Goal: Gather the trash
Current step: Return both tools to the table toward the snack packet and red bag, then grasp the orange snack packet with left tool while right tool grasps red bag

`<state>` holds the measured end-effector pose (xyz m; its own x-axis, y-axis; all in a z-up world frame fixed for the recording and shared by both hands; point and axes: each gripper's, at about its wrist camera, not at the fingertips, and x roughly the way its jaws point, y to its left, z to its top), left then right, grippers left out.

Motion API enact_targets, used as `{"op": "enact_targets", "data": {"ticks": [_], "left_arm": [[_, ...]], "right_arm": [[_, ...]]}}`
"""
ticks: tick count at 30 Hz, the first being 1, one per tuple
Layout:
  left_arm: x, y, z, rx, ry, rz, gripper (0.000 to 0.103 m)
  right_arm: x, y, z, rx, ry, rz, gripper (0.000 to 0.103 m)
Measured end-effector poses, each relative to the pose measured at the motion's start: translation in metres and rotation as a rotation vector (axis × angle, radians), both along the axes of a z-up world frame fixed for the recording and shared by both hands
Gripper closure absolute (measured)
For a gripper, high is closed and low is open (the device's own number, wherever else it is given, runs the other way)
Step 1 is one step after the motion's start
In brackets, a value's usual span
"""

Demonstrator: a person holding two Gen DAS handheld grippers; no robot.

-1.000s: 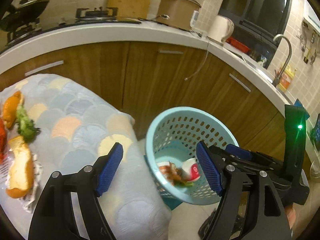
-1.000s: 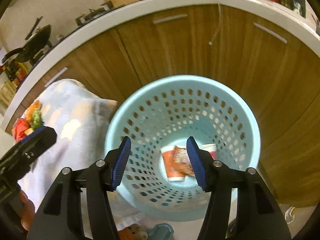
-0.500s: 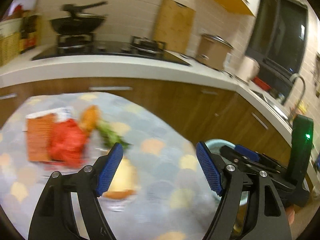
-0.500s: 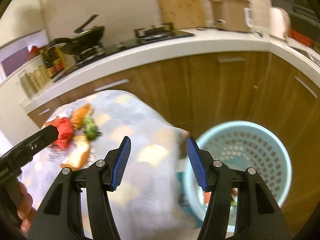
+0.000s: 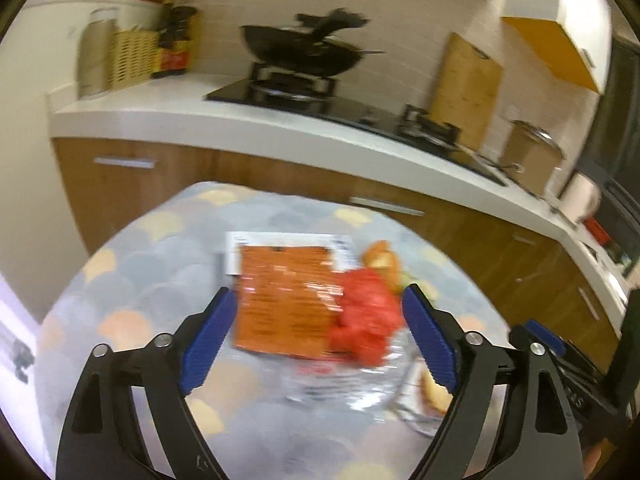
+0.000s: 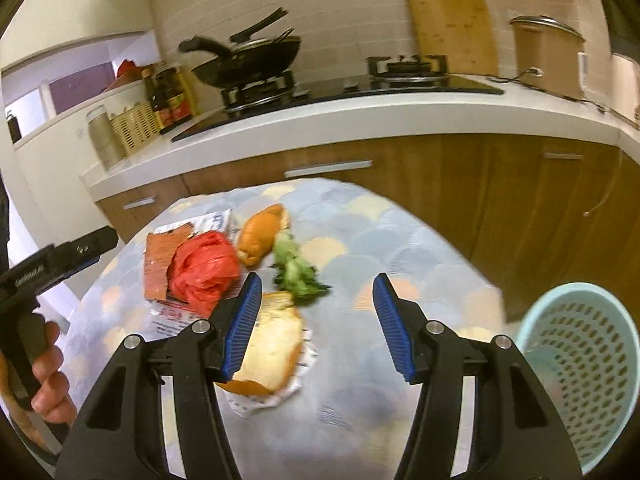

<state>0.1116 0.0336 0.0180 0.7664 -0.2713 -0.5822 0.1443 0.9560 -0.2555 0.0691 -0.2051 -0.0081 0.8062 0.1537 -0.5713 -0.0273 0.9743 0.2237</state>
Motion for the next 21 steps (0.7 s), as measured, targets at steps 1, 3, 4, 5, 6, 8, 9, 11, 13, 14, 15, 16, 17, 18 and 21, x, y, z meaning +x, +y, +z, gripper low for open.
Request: {"op": "enact_targets", "data": {"ticks": [1,3,4,5,6,8,9,11,13,14,15,16,17,18,21], "left_arm": [[0.006,0.006,-0.004,0.010,0.013,0.015,0.016],[0.019,0.014,-0.013,0.019,0.039,0.027,0.016],[0.023,0.016,-0.017,0.020,0.048,0.024,0.015],[0.031,0.017,-0.022,0.025,0.068,0.012,0.014],[0.037,0.017,-0.028,0.034,0.088,0.006,0.014],[0.049,0.016,-0.037,0.037,0.113,0.002,0.014],[0.055,0.016,-0.042,0.034,0.128,-0.001,0.014],[0.061,0.016,-0.048,0.022,0.144,-0.007,0.014],[0.063,0.015,-0.052,0.010,0.145,-0.016,0.014],[0.064,0.013,-0.053,0.007,0.142,-0.025,0.014],[0.064,0.011,-0.053,0.007,0.142,-0.036,0.014],[0.065,0.008,-0.054,0.011,0.142,-0.042,0.014],[0.066,0.004,-0.054,0.020,0.142,-0.048,0.014],[0.066,0.001,-0.055,0.033,0.140,-0.055,0.014],[0.066,-0.004,-0.058,0.042,0.138,-0.063,0.023]], "right_arm": [[0.001,0.004,-0.003,0.004,0.001,0.006,0.049],[0.007,0.012,-0.011,0.017,0.014,0.018,0.049],[0.008,0.015,-0.014,0.013,0.017,0.019,0.049],[0.010,0.018,-0.017,0.001,0.021,0.019,0.049],[0.011,0.021,-0.019,-0.010,0.025,0.020,0.049],[0.013,0.025,-0.024,-0.021,0.030,0.020,0.049],[0.014,0.025,-0.025,-0.027,0.033,0.019,0.049],[0.016,0.026,-0.027,-0.035,0.038,0.019,0.049],[0.016,0.026,-0.027,-0.031,0.036,0.024,0.049],[0.016,0.026,-0.028,-0.032,0.040,0.024,0.049],[0.017,0.026,-0.028,-0.032,0.042,0.026,0.049],[0.017,0.027,-0.028,-0.034,0.042,0.028,0.049],[0.017,0.028,-0.028,-0.038,0.042,0.030,0.049],[0.017,0.028,-0.028,-0.041,0.042,0.032,0.049],[0.017,0.030,-0.029,-0.050,0.045,0.037,0.049]]}}
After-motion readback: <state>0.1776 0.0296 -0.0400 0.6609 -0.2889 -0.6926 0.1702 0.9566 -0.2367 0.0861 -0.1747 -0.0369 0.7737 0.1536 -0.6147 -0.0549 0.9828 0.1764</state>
